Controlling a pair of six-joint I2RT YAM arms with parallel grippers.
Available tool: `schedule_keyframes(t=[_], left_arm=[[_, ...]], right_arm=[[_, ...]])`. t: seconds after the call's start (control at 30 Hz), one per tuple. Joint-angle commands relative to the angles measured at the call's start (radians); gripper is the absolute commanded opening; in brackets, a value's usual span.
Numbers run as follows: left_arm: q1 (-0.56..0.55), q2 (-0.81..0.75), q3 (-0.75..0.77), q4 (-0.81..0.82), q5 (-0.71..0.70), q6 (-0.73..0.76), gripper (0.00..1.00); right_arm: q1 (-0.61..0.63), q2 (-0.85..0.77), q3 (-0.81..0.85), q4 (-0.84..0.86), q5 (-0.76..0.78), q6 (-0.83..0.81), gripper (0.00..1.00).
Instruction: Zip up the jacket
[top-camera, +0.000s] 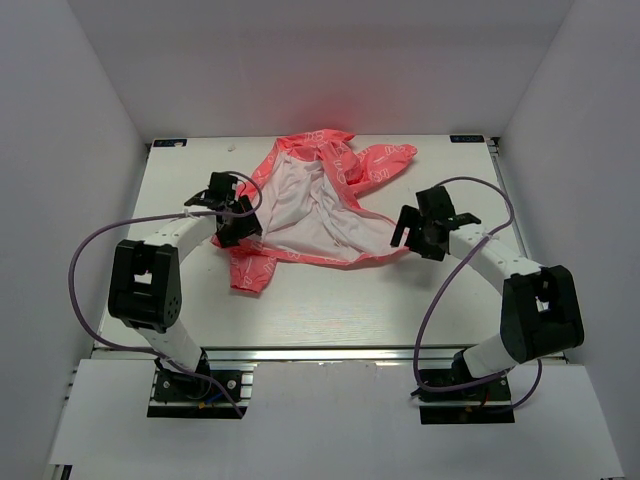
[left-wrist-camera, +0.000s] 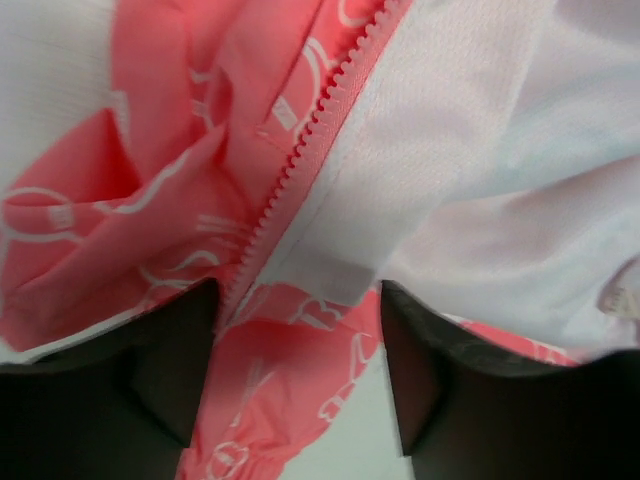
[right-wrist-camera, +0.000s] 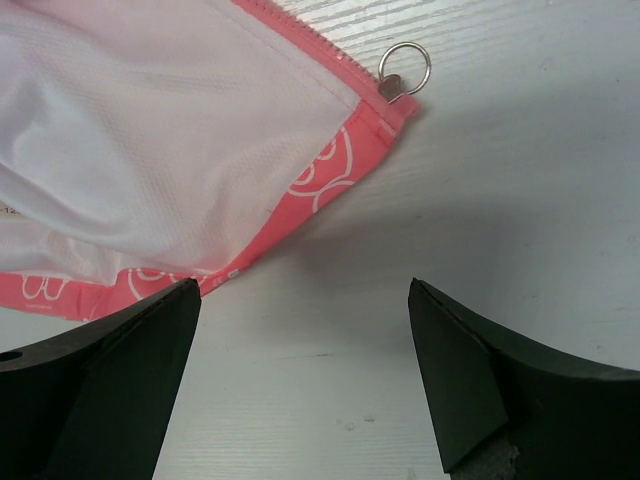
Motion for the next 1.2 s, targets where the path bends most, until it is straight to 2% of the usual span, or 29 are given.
schedule_keyframes(t=[0.0,0.07,0.1,0.13,0.2,0.27,0.43,0.57,0.73,0.87,0.93,1.07,1.17], left_arm=[[0.001,-0.03,-0.023,0.128,0.135,0.001,0.66],[0.001,-0.017,-0.014,0.119,0.155,0.001,0.53],[0.001,-0.016,0.001,0.113,0.161,0.001,0.33],[0.001,-0.022,0.007,0.108,0.167,0.001,0.24],[0.001,-0.036,0.024,0.09,0.173,0.004,0.09],[-0.002,-0.068,0.038,0.047,0.169,0.013,0.0],[-0.016,-0.128,0.111,-0.085,0.152,0.088,0.0],[-0.101,-0.145,0.179,-0.211,0.115,0.154,0.0],[-0.137,-0.177,0.141,-0.161,0.318,0.208,0.0],[-0.184,-0.171,0.129,-0.187,0.273,0.237,0.01],[-0.201,-0.159,0.128,-0.193,0.29,0.263,0.01],[-0.307,-0.116,0.159,-0.193,0.302,0.294,0.02],[-0.353,-0.073,0.182,-0.171,0.363,0.303,0.02]], right_arm=[[-0.015,-0.031,-0.012,0.031,0.024,0.038,0.89],[-0.021,-0.036,-0.022,0.032,0.03,0.041,0.89],[-0.021,-0.039,-0.023,0.031,0.033,0.043,0.89],[-0.022,-0.039,-0.025,0.032,0.035,0.051,0.89],[-0.027,-0.039,-0.035,0.037,0.039,0.052,0.89],[-0.033,-0.035,-0.042,0.037,0.044,0.066,0.88],[-0.039,-0.019,-0.055,0.049,0.054,0.152,0.84],[-0.041,0.004,-0.062,0.11,0.05,0.239,0.82],[-0.042,0.067,0.0,0.127,0.067,0.235,0.8],[-0.051,0.125,0.004,0.146,0.108,0.235,0.81],[-0.058,0.146,0.009,0.146,0.122,0.238,0.8],[-0.062,0.209,0.024,0.149,0.168,0.239,0.8],[-0.068,0.246,0.032,0.162,0.183,0.239,0.76]])
